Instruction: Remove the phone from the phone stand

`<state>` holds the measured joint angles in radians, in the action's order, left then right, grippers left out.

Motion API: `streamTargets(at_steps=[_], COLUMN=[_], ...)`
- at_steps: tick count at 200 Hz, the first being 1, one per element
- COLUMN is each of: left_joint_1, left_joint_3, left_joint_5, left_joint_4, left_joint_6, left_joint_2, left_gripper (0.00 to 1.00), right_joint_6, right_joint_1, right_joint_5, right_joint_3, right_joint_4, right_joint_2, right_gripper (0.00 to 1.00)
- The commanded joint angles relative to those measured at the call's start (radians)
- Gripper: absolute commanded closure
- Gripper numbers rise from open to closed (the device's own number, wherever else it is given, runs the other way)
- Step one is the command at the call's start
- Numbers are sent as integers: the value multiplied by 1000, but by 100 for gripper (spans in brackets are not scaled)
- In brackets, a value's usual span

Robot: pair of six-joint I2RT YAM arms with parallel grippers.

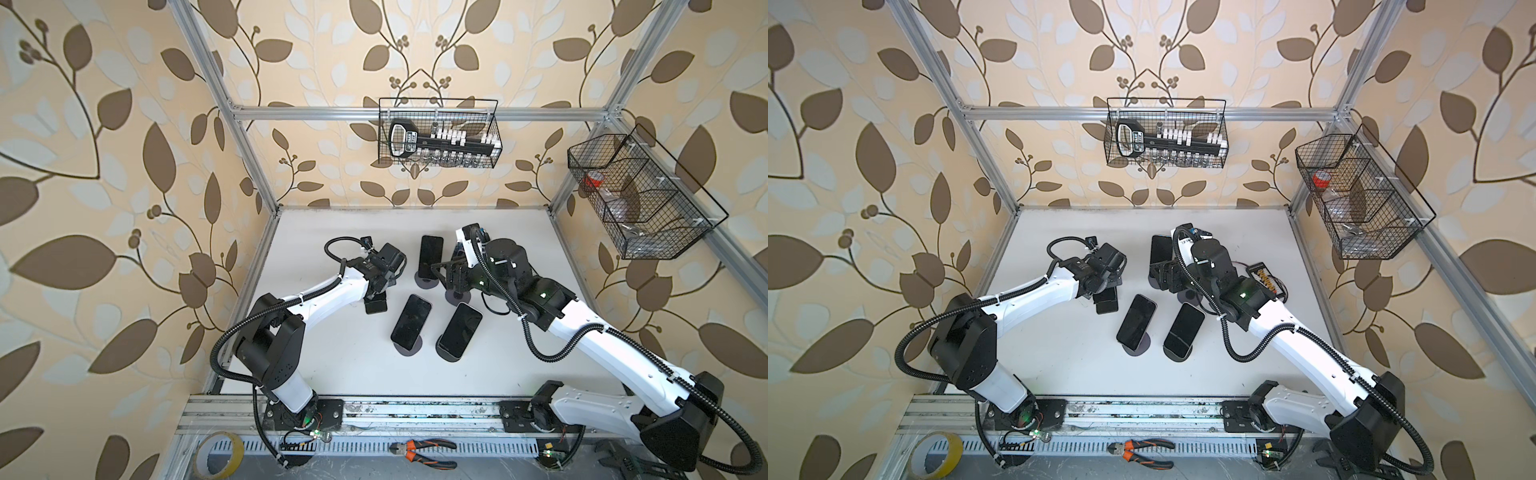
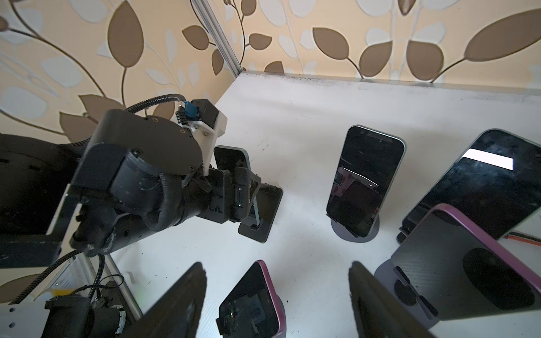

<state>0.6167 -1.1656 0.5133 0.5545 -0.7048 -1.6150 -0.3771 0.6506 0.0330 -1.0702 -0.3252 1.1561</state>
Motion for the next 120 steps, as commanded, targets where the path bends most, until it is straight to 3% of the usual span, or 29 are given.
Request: streamTargets(at_steps=[1, 120], left_joint_1=[9, 8], left_joint_3=[-25, -7], left_joint_5=[32, 36], left_joint_4=[11, 3], left_joint_6=[-27, -33], left_joint_2=[4, 5], left_gripper=[13, 19], right_joint_6=[7, 24], right_joint_1=[5, 4], right_joint_5=[-2, -9], right_joint_3=[8, 14], right_joint_4=[-8, -29], right_joint_2=[-18, -37], right_gripper=[22, 22])
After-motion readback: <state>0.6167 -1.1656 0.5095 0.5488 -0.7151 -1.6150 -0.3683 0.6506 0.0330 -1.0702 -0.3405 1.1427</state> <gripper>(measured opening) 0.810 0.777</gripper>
